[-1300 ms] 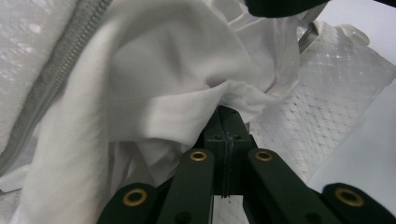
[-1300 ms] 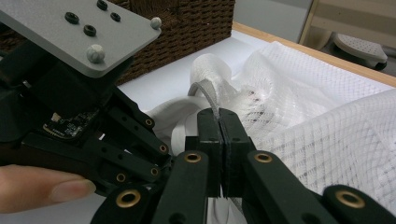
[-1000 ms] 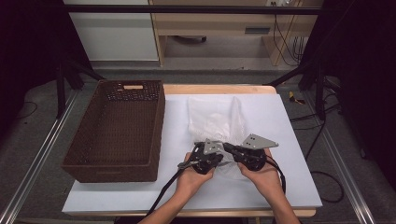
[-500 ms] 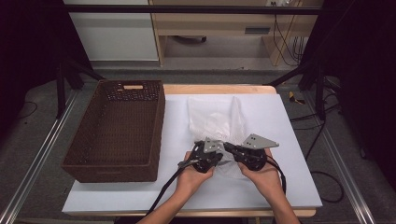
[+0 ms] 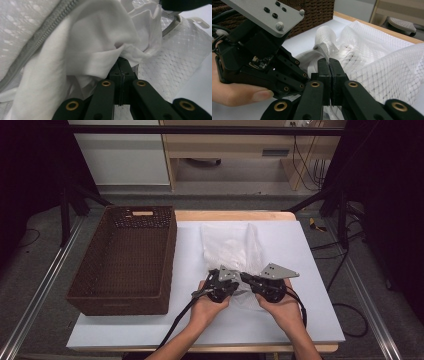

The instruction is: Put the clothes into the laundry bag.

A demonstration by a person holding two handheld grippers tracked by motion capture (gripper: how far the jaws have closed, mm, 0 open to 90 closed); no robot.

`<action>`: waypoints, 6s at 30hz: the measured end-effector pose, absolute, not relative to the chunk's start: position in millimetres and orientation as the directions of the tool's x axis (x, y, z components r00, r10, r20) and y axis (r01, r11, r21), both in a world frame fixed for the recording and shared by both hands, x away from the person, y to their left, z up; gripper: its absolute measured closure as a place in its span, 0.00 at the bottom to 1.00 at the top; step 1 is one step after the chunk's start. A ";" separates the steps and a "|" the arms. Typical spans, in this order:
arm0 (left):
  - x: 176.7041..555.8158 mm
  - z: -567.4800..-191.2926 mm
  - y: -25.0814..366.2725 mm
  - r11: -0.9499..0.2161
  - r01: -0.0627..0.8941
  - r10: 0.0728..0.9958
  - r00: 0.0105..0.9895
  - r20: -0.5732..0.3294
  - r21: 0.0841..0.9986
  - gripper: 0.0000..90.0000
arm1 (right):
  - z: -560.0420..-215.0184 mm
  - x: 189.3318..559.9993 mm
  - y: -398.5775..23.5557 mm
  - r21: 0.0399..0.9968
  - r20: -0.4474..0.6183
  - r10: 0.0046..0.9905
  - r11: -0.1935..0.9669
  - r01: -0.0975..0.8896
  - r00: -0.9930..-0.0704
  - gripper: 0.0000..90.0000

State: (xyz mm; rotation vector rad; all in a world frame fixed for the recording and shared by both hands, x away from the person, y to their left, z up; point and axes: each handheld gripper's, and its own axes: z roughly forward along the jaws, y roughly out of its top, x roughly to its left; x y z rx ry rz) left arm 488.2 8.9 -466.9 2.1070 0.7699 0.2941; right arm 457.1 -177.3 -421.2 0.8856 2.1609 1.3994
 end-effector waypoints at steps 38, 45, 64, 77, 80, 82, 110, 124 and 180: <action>503.2 -463.4 2.8 -0.392 0.397 0.654 0.754 -0.052 0.830 1.00 | -421.3 456.3 -177.7 0.911 0.001 0.699 0.295 0.290 -0.715 0.99; 511.4 -466.7 2.5 -0.365 0.414 0.666 0.742 -0.077 0.834 1.00 | -422.2 456.6 -177.1 0.908 0.002 0.695 0.299 0.293 -0.719 0.99; 519.2 -472.6 8.3 -0.325 0.439 0.697 0.710 -0.102 0.838 1.00 | -424.0 453.5 -175.3 0.903 0.009 0.684 0.307 0.300 -0.729 0.99; 493.3 -470.7 24.6 -0.337 0.416 0.675 0.732 -0.092 0.845 1.00 | -414.9 430.7 -165.7 0.894 -0.018 0.637 0.355 0.273 -0.770 0.99; 487.0 -470.1 25.3 -0.347 0.413 0.667 0.740 -0.088 0.842 1.00 | -410.9 424.1 -166.7 0.894 -0.022 0.629 0.360 0.267 -0.777 0.99; 481.7 -468.2 23.8 -0.359 0.405 0.657 0.749 -0.080 0.841 1.00 | -409.8 422.3 -167.4 0.894 -0.023 0.627 0.361 0.265 -0.779 0.99; 517.9 -474.8 2.9 -0.251 0.422 0.749 0.655 -0.102 0.871 1.00 | -421.5 425.8 -176.6 0.901 0.003 0.648 0.330 0.284 -0.761 0.99; 526.2 -474.3 3.7 -0.262 0.416 0.770 0.634 -0.071 0.871 1.00 | -419.9 419.1 -179.3 0.906 0.006 0.649 0.318 0.279 -0.761 0.99; 484.6 -454.5 17.9 -0.294 0.383 0.677 0.730 -0.092 0.876 1.00 | -416.9 429.8 -192.3 0.924 -0.033 0.740 0.279 0.262 -0.672 0.99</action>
